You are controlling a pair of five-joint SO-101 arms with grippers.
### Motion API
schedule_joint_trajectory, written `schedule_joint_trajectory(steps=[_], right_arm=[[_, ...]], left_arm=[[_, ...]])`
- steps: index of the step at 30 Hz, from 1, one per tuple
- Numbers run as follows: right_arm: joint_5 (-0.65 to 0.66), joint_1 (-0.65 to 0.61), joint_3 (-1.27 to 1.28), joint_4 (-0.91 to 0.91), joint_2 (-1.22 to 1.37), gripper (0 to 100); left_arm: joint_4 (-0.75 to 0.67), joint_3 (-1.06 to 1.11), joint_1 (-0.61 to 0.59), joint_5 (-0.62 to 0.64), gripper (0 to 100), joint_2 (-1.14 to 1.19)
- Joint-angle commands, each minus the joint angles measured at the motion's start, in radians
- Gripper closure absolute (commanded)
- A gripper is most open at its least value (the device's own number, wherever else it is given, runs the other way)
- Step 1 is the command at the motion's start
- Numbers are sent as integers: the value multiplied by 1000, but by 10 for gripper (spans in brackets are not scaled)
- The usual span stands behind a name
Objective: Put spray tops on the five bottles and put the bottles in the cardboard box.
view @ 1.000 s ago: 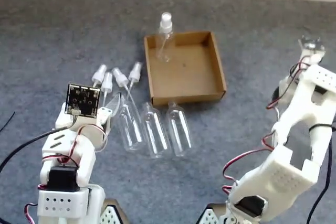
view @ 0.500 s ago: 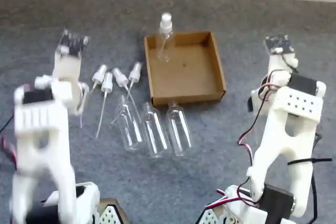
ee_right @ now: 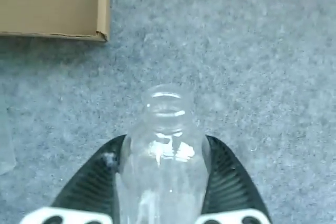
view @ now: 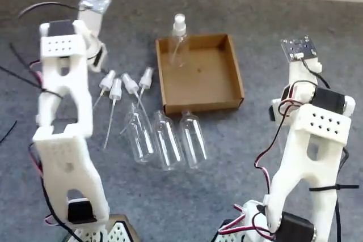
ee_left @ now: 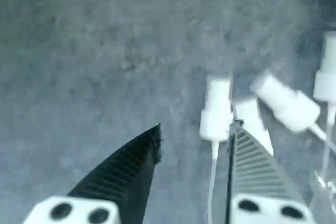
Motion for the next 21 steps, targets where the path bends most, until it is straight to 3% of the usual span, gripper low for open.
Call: schedule_joint_trajectory(steps=[1,10,21], right_arm=[[12,-8,-5,-21,-39,996],[12,-10,-5,-21,-41,996],[11,-10,-7,-21,-42,995]], left_arm=[[52,-265,53,11,803,160],[141,-526,44,9,804,403],[157,-576,24,9,873,529]])
